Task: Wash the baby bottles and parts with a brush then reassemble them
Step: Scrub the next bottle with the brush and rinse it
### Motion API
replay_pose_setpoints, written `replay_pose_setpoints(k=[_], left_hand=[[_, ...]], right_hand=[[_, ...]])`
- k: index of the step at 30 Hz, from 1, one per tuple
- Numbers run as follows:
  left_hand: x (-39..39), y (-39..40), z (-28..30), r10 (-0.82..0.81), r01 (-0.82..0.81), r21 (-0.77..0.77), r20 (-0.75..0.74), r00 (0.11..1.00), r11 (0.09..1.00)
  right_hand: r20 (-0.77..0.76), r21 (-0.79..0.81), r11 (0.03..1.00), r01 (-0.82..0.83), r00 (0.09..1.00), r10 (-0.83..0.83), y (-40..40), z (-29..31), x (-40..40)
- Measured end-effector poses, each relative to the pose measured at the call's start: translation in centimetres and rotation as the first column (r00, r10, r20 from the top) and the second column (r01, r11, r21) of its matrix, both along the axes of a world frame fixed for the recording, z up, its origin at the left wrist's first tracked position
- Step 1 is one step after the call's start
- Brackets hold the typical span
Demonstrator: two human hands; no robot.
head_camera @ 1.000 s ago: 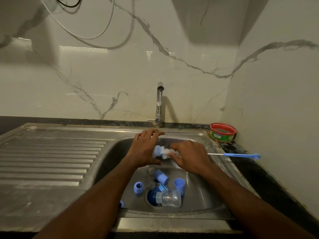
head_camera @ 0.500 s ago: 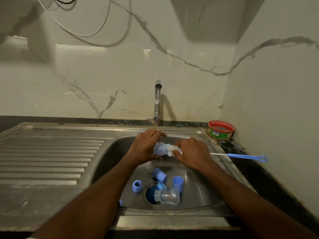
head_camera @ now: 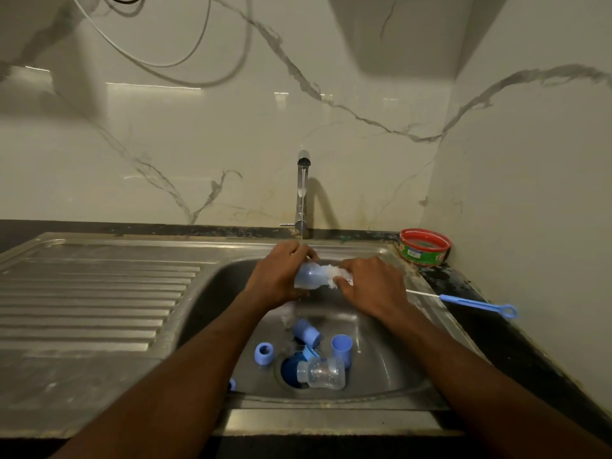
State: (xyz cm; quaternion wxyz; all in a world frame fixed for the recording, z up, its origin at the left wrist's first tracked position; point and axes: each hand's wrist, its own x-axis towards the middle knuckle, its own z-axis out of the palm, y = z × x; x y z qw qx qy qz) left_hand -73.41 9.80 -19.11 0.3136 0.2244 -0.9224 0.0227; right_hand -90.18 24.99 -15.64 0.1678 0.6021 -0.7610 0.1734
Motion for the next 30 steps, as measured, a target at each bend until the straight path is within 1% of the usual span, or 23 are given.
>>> replay_pose_setpoints(k=[1,2,3,4,5,7,8,9,11,13,15,17,18,19,20,21,22,23,24,25,27,29,30], left_hand=[[0.2,0.1,0.0,0.053,-0.053,-0.021,0.002,0.999,0.998],[0.2,0.3,-0.1,0.11,-0.11,-0.001,0.015,0.994,0.994],[0.1,0.2,-0.4,0.154,-0.155,0.044,0.026,0.988,0.987],[0.0,0.1,-0.7,0.165,-0.167,0.112,0.033,0.986,0.979],[-0.1,-0.2,-1.0,0.125,-0.13,0.201,0.038,0.991,0.971],[-0.2,-0.2,-1.5,-0.043,0.026,0.378,0.036,0.998,0.925],[-0.3,-0.1,-1.6,-0.105,0.072,0.441,0.05,0.993,0.895],[-0.4,0.2,-1.5,-0.137,0.086,0.463,0.077,0.988,0.882],[-0.6,0.6,-1.2,-0.138,0.088,0.405,0.097,0.986,0.91],[-0.6,0.6,-0.6,-0.104,0.086,0.263,0.054,0.993,0.961],[-0.3,0.4,0.0,-0.029,0.027,0.109,0.022,0.999,0.994],[0.1,0.6,0.2,0.125,-0.127,0.053,0.053,0.991,0.99],[0.2,0.6,0.0,0.203,-0.209,0.046,0.096,0.974,0.977],[0.3,0.6,-0.2,0.251,-0.257,0.03,0.137,0.958,0.966],[0.4,0.3,-0.7,0.247,-0.259,0.04,0.184,0.951,0.965],[0.5,0.1,-1.0,0.173,-0.199,0.105,0.22,0.96,0.974],[0.5,0.1,-1.2,0.04,-0.096,0.237,0.23,0.972,0.967],[0.5,0.3,-1.3,-0.096,0.009,0.377,0.214,0.972,0.926],[0.4,0.6,-1.2,-0.176,0.06,0.463,0.21,0.962,0.884],[0.3,0.9,-1.1,-0.2,0.067,0.485,0.23,0.952,0.872],[0.2,1.1,-0.8,-0.152,0.046,0.396,0.239,0.959,0.917],[0.5,0.8,-0.6,-0.032,-0.017,0.238,0.199,0.979,0.971],[0.8,0.5,-0.5,0.035,-0.069,0.198,0.17,0.985,0.978]], right_hand=[[-0.001,0.001,0.999,-0.039,0.999,0.039,-0.1,0.0,0.3],[-0.026,-0.008,0.997,-0.079,0.997,0.079,-0.1,0.1,0.5],[-0.072,-0.01,0.994,-0.108,0.992,0.107,0.0,0.3,0.7],[-0.118,-0.004,0.992,-0.13,0.985,0.128,0.0,0.4,0.9],[-0.143,0.011,0.991,-0.133,0.981,0.133,0.1,0.5,1.0],[-0.115,0.015,0.996,-0.082,0.99,0.083,0.1,0.6,0.9],[-0.104,-0.01,0.999,-0.042,0.994,0.041,0.1,0.6,0.6],[-0.101,-0.034,0.999,0.011,0.995,-0.014,0.1,0.4,0.3],[-0.076,-0.038,0.993,0.116,0.99,-0.118,0.0,0.2,-0.2],[0.002,-0.014,0.988,0.154,0.988,-0.154,-0.2,0.0,-0.5],[0.05,0.029,0.994,0.102,0.993,-0.103,-0.3,0.0,-0.3],[0.032,0.077,0.997,-0.014,0.999,0.012,-0.3,0.1,-0.1],[0.012,0.09,0.994,-0.068,0.998,0.067,-0.2,0.2,0.1],[-0.008,0.096,0.989,-0.108,0.994,0.11,-0.1,0.2,0.3],[-0.031,0.084,0.987,-0.135,0.99,0.138,0.0,0.2,0.4],[-0.05,0.064,0.988,-0.14,0.988,0.144,0.0,0.2,0.5],[-0.063,0.039,0.992,-0.123,0.99,0.125,0.0,0.0,0.5],[-0.069,0.018,0.996,-0.089,0.994,0.09,0.1,0.0,0.6],[-0.071,0.009,0.999,-0.045,0.996,0.046,0.1,-0.1,0.5],[-0.072,0.013,1.0,-0.002,0.997,0.003,0.1,-0.1,0.4],[-0.05,0.055,0.997,0.05,0.998,-0.048,0.0,-0.2,0.4],[0.015,0.119,0.992,0.053,0.998,-0.055,0.0,0.1,0.4],[0.067,0.151,0.987,0.048,0.996,-0.059,0.1,0.5,0.3]])
